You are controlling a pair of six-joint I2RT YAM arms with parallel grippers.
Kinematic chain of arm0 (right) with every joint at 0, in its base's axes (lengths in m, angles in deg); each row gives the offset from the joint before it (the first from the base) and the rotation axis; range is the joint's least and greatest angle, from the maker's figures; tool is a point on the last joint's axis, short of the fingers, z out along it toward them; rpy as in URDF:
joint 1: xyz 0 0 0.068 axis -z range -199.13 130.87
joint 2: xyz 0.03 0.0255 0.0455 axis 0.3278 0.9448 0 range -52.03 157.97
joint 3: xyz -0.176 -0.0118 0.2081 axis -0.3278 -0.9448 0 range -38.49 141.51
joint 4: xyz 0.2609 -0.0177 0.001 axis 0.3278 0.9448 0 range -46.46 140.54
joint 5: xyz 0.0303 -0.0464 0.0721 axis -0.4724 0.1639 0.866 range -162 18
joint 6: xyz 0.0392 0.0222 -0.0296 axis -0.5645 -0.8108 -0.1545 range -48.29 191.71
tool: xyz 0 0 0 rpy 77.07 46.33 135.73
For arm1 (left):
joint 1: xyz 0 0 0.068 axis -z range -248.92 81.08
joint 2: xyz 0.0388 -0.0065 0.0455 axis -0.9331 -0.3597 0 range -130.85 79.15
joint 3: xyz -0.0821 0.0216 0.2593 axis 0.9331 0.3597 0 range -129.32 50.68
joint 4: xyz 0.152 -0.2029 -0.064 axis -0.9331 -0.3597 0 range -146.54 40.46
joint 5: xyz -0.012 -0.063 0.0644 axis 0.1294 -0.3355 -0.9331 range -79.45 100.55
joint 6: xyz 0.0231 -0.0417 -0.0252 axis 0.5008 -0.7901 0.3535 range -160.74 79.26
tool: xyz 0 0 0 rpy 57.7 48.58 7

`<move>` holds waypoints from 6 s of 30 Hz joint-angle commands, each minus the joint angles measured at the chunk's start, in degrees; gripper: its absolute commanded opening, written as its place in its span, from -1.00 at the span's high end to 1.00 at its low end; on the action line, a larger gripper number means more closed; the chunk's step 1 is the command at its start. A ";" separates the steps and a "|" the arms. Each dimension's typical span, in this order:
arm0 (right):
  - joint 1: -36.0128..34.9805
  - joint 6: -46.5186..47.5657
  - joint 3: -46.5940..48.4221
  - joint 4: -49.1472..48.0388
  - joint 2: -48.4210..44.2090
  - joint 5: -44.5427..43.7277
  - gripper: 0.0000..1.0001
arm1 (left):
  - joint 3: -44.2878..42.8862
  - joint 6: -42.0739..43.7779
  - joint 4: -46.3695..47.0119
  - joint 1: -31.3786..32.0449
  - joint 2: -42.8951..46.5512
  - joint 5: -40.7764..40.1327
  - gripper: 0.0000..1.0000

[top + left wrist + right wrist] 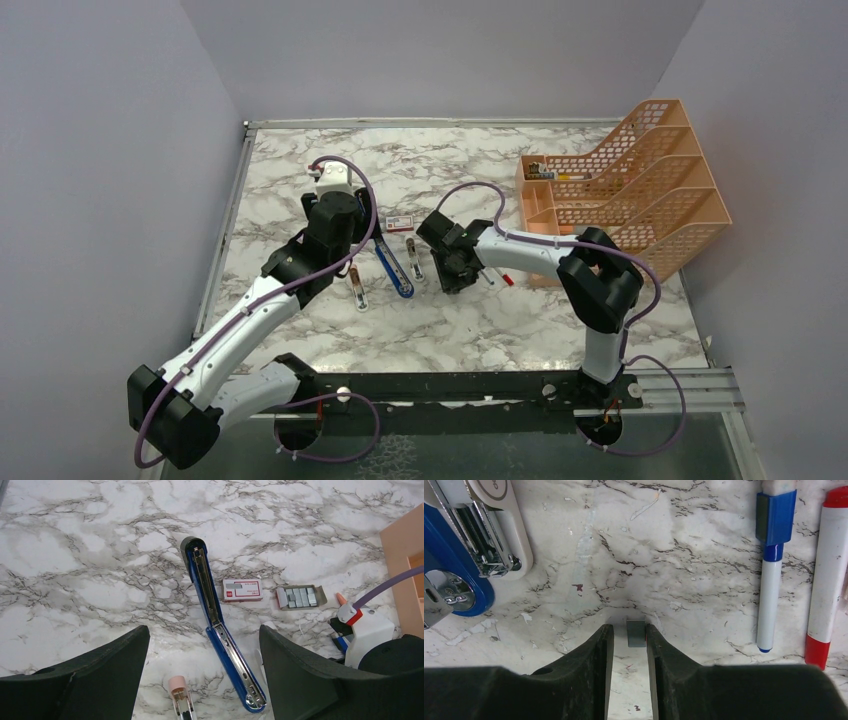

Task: Load the staples into the stapler

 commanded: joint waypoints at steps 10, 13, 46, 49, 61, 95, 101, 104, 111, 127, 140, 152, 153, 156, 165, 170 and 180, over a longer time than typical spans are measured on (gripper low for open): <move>0.08 -2.57 1.67 -0.21 2.49 -2.53 0.35 | 0.86 -0.75 0.97 -0.26 1.38 1.62 -0.61; 0.26 -2.26 1.77 -0.10 2.72 -2.37 0.39 | 0.86 -0.72 1.00 -0.29 1.42 1.45 -0.61; -4.60 9.36 11.51 -10.63 -1.50 3.68 0.56 | 2.00 -3.67 -0.52 -0.26 5.00 -10.28 -0.61; -4.63 10.37 14.26 -11.25 0.90 4.76 0.55 | 2.09 -5.20 -1.75 -0.26 6.34 -14.17 -0.61; -4.84 11.60 20.26 -11.09 8.39 7.31 0.55 | 4.10 -8.52 -2.54 -0.27 12.35 -21.20 -0.61; -5.03 13.05 23.72 -8.92 14.43 3.62 0.54 | 4.71 -9.51 -2.42 -0.26 13.25 -21.46 -0.61; -5.13 14.58 24.58 -7.45 14.86 3.73 0.54 | 4.68 -9.51 -2.47 -0.25 13.16 -21.49 -0.61; -5.64 16.33 24.97 -5.60 14.95 1.97 0.53 | 4.54 -9.30 -2.46 -0.33 13.15 -21.33 -0.61; -5.68 17.23 24.10 -4.08 15.04 1.85 0.53 | 4.61 -9.31 -2.47 -0.26 13.57 -21.49 -0.61; -5.68 17.31 22.80 -3.30 12.41 2.97 0.41 | 4.54 -9.25 -2.38 -0.27 13.24 -21.22 -0.61; -5.06 12.00 19.79 -6.29 2.42 -2.06 0.40 | 4.38 -8.70 -2.12 -0.26 13.24 -20.77 -0.62; 2.99 3.92 -1.62 -6.89 -14.89 -7.11 0.69 | 3.94 -3.82 1.07 -0.30 11.64 -12.73 -0.70; 3.63 3.37 -3.90 -7.32 -16.11 -6.72 0.69 | 3.86 -3.53 1.44 -0.28 11.17 -11.28 -0.83; 5.29 2.35 -8.49 -7.70 -17.77 -4.64 0.67 | 1.78 -1.07 2.22 -0.34 8.40 -5.29 -0.97; 6.67 6.28 -11.75 -16.63 -19.97 -3.27 -0.12 | -5.76 4.31 -2.43 -0.82 -0.49 8.70 -0.97; 7.93 6.02 -7.74 -18.79 -16.56 -2.33 -0.10 | -7.45 3.76 -3.22 -0.78 2.12 8.21 -0.97; 10.63 12.42 9.13 -18.51 1.00 -8.01 0.11 | -3.75 0.26 -1.36 -0.78 5.46 7.63 -0.97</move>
